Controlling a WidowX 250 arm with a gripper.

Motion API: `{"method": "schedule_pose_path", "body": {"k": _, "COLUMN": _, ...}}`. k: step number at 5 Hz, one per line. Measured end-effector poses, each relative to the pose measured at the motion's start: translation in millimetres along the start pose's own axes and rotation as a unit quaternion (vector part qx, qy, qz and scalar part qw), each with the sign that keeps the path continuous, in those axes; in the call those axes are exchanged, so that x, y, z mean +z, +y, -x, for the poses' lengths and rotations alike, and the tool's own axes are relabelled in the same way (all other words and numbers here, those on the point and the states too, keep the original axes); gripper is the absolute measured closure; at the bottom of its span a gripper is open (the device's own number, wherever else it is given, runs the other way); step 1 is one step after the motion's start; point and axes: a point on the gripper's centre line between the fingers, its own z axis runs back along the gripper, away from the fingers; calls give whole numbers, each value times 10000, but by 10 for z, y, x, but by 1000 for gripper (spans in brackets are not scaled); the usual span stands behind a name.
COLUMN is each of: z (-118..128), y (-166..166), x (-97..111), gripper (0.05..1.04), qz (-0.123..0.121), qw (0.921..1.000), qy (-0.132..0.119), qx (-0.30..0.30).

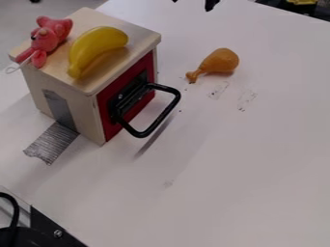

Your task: Open the drawer

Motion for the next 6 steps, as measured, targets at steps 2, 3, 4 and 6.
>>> {"method": "schedule_pose_path", "body": {"k": 2, "z": 260, "y": -122, "x": -412, "gripper": 87, "qz": 117, "qw": 9983, "qy": 567, "qx": 8}}
{"method": "schedule_pose_path", "body": {"k": 3, "z": 485, "y": -332, "x": -409, "gripper": 87, "qz": 143, "qw": 9985, "qy": 524, "qx": -91}}
{"method": "schedule_pose_path", "body": {"k": 4, "z": 775, "y": -439, "x": -487, "gripper": 87, "qz": 45, "qw": 9980, "qy": 616, "qx": -129}}
{"method": "schedule_pose_path", "body": {"k": 6, "z": 1254, "y": -433, "x": -837, "gripper": 87, "qz": -378, "qw": 9933, "qy": 1060, "qx": -280}}
